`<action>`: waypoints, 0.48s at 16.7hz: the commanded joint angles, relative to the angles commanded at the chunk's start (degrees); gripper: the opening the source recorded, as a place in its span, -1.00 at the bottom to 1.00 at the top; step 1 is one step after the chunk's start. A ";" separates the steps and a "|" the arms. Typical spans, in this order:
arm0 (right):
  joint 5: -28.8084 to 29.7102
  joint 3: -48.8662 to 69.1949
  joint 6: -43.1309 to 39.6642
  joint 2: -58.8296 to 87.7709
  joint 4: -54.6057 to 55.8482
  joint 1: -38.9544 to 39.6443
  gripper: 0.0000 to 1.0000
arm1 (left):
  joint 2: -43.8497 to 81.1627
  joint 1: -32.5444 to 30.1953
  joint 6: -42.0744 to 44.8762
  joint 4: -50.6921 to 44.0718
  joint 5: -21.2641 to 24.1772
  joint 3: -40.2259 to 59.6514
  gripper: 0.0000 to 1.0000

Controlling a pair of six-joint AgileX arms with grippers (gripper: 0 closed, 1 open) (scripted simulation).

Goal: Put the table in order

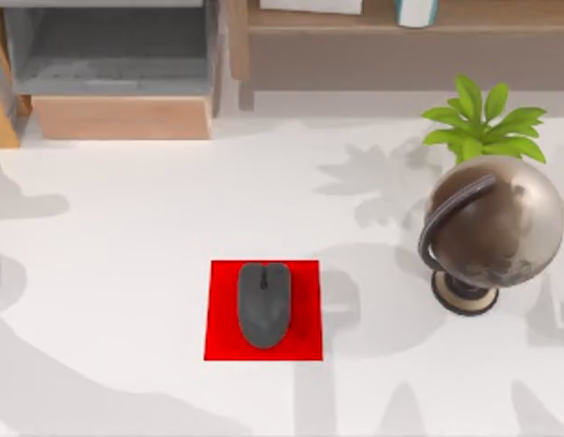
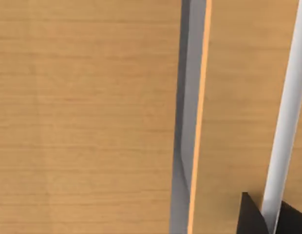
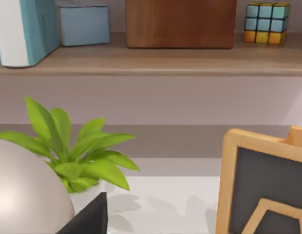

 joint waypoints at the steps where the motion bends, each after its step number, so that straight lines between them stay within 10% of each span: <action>1: 0.00 0.00 0.00 0.00 0.00 0.00 1.00 | 0.84 -0.33 -0.04 -0.92 -0.49 1.80 -1.00; 8: 0.00 0.00 0.00 0.00 0.00 0.00 1.00 | 5.84 -2.87 -0.32 -6.89 -3.34 13.78 -1.00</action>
